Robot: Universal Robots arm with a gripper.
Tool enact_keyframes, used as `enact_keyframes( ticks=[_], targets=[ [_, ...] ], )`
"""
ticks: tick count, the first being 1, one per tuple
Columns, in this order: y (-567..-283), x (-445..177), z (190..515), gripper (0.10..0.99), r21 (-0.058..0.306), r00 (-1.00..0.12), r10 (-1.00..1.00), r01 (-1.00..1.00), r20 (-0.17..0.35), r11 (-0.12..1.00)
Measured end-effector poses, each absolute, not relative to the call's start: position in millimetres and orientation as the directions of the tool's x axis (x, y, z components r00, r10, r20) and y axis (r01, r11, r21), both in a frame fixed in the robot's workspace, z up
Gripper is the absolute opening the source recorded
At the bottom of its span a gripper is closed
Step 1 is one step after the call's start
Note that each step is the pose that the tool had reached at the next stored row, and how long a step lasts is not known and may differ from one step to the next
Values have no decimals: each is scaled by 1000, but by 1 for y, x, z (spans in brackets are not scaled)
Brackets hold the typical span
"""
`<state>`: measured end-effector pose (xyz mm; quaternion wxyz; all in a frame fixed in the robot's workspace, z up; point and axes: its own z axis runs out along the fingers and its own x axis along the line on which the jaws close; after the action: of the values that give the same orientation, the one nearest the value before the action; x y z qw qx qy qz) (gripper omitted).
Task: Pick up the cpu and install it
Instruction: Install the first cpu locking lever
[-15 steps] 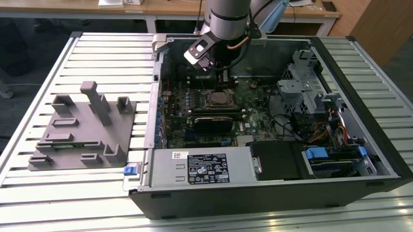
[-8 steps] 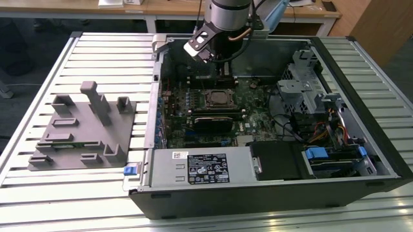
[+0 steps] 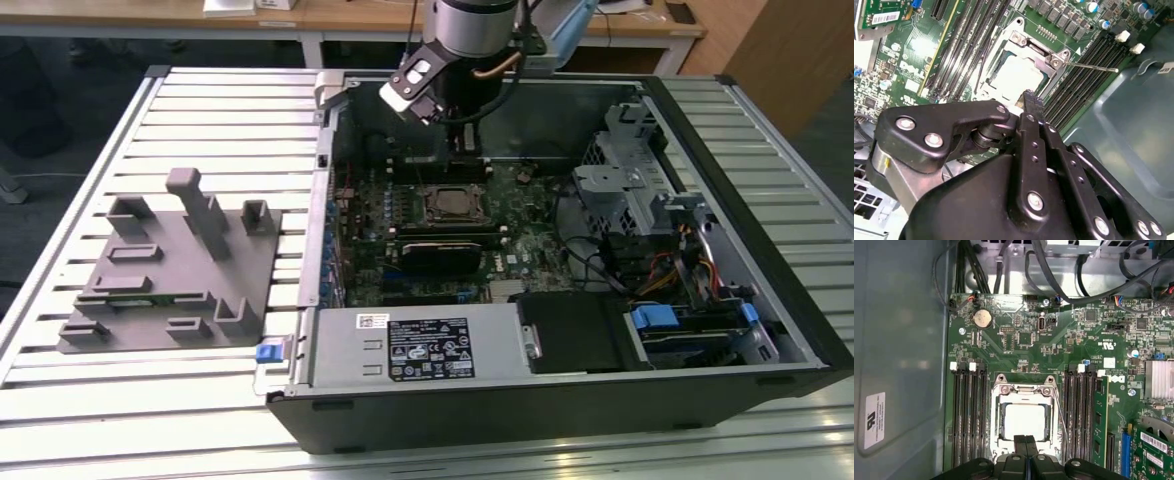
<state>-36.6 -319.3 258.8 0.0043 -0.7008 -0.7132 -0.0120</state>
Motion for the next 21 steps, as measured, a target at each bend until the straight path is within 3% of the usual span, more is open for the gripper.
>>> enact_keyframes(
  ticks=[21],
  targets=[
    [-319,-37,259,118,11,-165,986,986,22,165]
  ],
)
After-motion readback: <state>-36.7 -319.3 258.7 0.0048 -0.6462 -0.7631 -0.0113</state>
